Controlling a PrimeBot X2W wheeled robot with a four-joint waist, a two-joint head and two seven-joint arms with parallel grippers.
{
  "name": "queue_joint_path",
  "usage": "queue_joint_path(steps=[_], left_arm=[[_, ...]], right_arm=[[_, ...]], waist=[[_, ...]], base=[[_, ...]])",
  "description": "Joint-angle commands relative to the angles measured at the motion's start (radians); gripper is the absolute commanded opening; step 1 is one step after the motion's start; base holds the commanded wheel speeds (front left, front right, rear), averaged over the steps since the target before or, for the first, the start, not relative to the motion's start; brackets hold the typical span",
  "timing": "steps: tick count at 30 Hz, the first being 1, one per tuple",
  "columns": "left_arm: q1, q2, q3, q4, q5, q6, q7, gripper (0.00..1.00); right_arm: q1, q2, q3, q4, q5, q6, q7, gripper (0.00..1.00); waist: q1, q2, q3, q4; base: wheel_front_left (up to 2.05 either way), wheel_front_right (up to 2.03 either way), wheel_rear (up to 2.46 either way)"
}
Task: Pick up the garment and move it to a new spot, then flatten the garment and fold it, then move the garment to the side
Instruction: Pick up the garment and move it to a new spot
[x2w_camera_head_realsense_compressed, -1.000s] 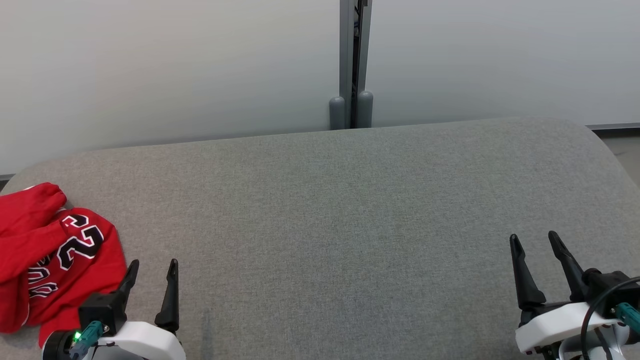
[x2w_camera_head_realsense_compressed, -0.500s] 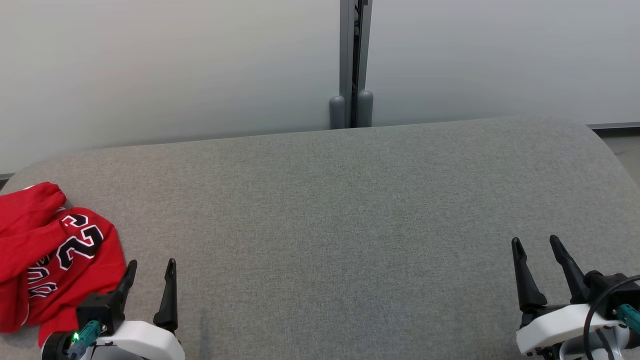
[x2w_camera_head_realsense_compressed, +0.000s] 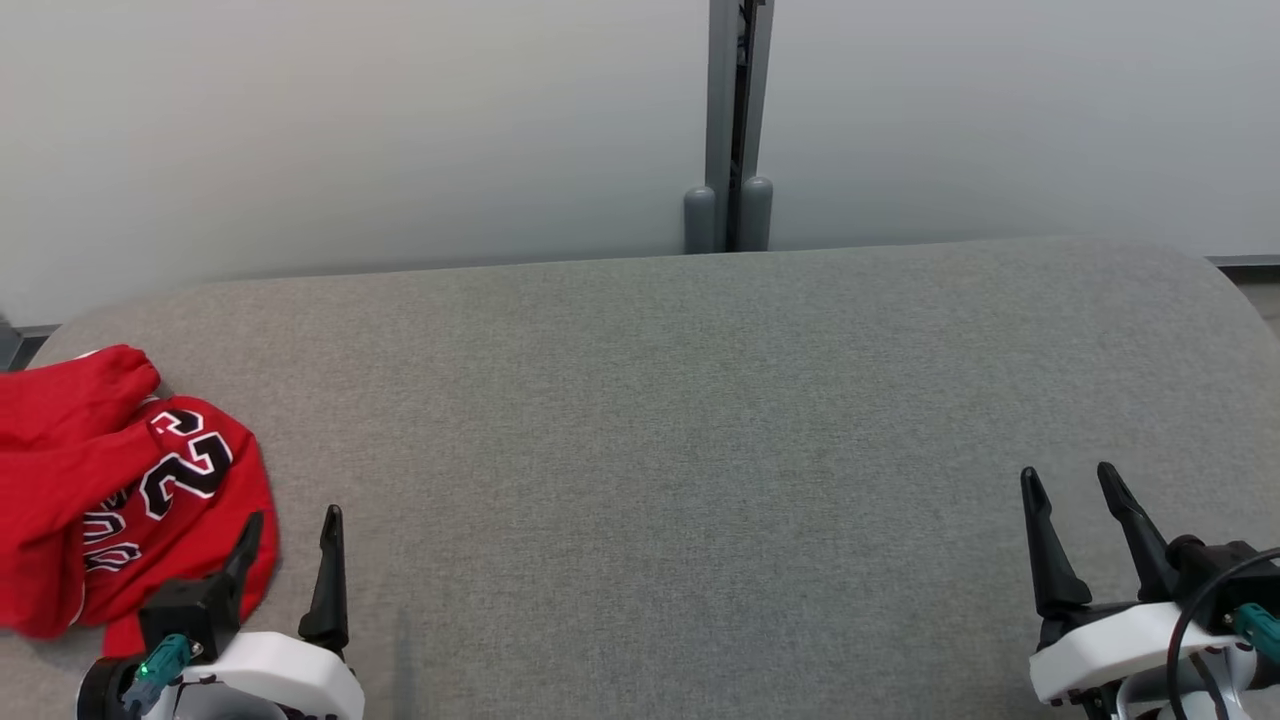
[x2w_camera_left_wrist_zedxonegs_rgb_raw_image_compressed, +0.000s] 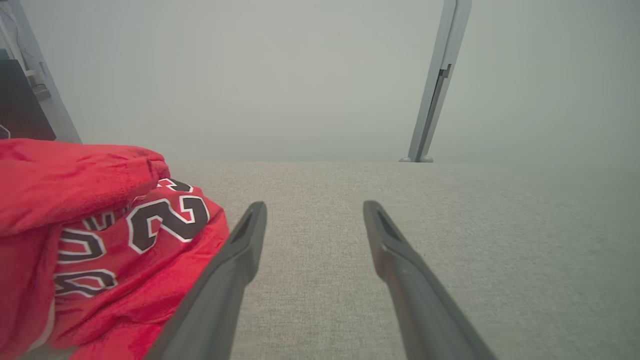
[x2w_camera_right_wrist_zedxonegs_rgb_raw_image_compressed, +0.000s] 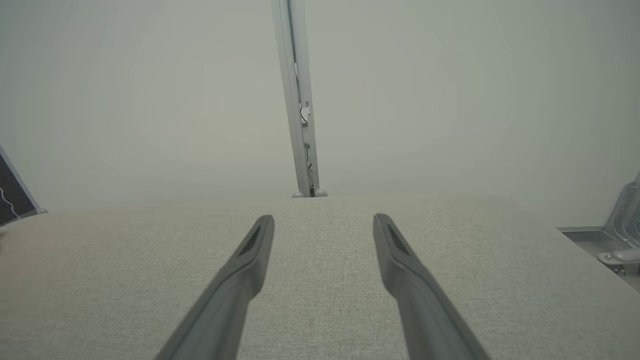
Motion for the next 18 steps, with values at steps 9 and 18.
queue_joint_path(steps=[9, 18], left_arm=[[-0.016, 0.022, 0.048, -0.021, -0.03, 0.032, -0.017, 1.0], [0.004, 0.029, 0.079, -0.034, -0.056, 0.044, -0.029, 1.0]], right_arm=[[-0.017, 0.002, 0.04, -0.046, 0.011, 0.002, -0.003, 1.0], [-0.024, 0.009, 0.095, -0.068, 0.029, 0.002, 0.007, 1.0]], waist=[[0.0, 0.0, 0.002, 0.12], [0.0, 0.0, -0.001, 0.244]], base=[[0.0, 0.0, 0.0], [0.0, 0.0, 0.0]])
